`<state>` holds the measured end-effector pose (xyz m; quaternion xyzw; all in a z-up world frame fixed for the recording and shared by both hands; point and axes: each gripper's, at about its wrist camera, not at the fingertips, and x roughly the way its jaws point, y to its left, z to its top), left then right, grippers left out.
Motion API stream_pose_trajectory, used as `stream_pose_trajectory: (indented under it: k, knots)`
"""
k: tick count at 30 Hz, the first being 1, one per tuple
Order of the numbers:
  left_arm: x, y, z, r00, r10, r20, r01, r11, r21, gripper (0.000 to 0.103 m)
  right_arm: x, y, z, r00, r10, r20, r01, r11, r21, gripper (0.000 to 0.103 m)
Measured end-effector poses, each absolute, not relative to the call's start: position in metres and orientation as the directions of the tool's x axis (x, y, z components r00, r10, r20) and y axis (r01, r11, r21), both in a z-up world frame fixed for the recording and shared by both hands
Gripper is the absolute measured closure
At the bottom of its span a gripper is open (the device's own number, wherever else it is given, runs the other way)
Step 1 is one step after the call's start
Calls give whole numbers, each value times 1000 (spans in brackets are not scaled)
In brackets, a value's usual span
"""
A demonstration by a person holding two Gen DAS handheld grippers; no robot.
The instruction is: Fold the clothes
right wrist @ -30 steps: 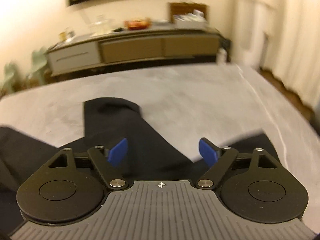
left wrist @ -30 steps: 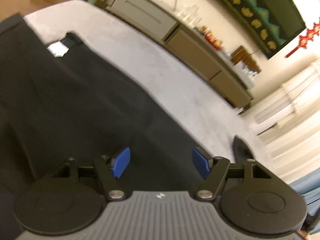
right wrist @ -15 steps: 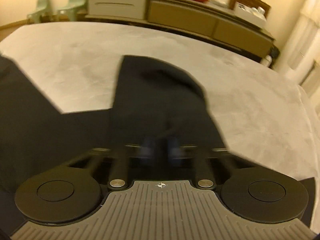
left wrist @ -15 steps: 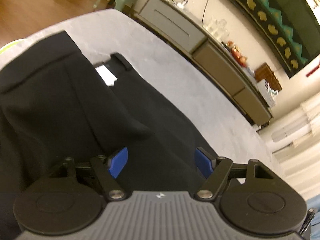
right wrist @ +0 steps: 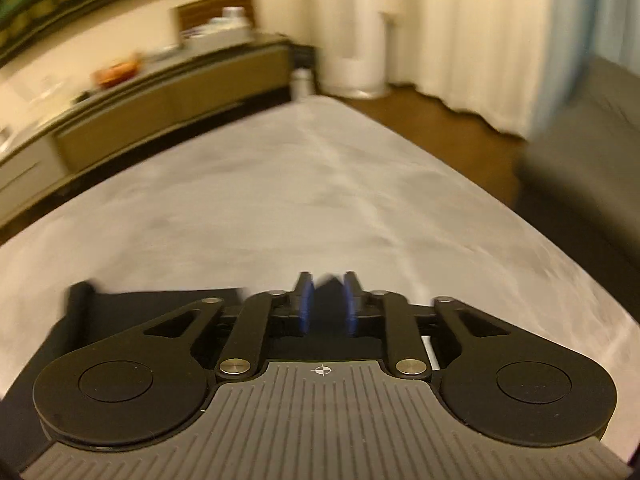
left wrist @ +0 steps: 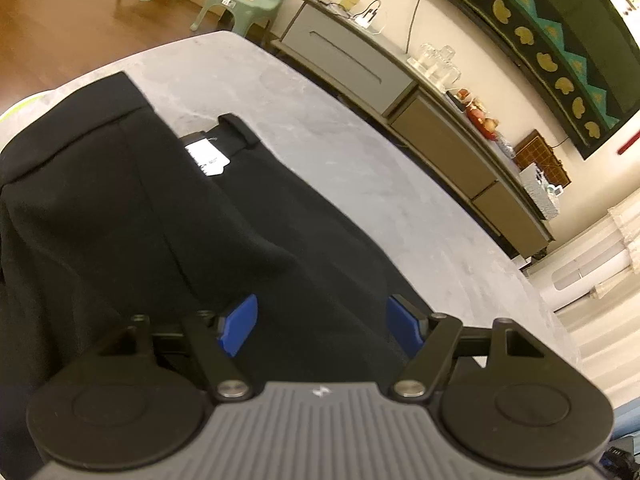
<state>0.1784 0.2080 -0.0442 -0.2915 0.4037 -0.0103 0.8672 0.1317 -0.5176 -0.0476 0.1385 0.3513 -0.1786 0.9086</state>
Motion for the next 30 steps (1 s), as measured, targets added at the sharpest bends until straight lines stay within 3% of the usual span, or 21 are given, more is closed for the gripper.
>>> stream_pose_trajectory:
  k: [2, 4, 6, 9, 11, 15, 20, 27, 30]
  knots:
    - [178, 203, -40, 677, -283, -679, -186, 827, -530, 31, 126, -521, -48, 706, -168, -688, 387, 905, 177, 58]
    - [178, 196, -36, 676, -312, -668, -155, 826, -542, 30, 120, -524, -49, 721, -108, -684, 352, 908, 228, 28]
    - [179, 188, -34, 672, -337, -659, -130, 823, -553, 29, 122, -495, -50, 725, -46, -688, 214, 963, 162, 14]
    - [191, 180, -37, 664, -353, -659, -136, 810, -570, 19, 131, -444, -56, 712, -46, -701, 50, 999, -14, 14]
    - [199, 174, -39, 658, -363, -659, -140, 801, -582, 17, 140, -417, -62, 715, 13, -699, -27, 1000, -9, 15]
    - [212, 165, -43, 650, -382, -657, -151, 783, -604, 17, 175, -339, -60, 705, 305, -640, -308, 945, 110, 15]
    - [190, 207, -46, 691, -344, -636, -241, 720, -651, 17, 239, -230, -65, 586, 446, -677, -496, 858, 135, 15]
    - [158, 285, -50, 752, -247, -611, -390, 580, -715, 17, 271, -75, -100, 453, 473, -756, -650, 755, 83, 14]
    - [143, 318, -51, 771, -201, -604, -444, 509, -737, 17, 276, -39, -116, 448, 436, -781, -682, 731, 16, 30]
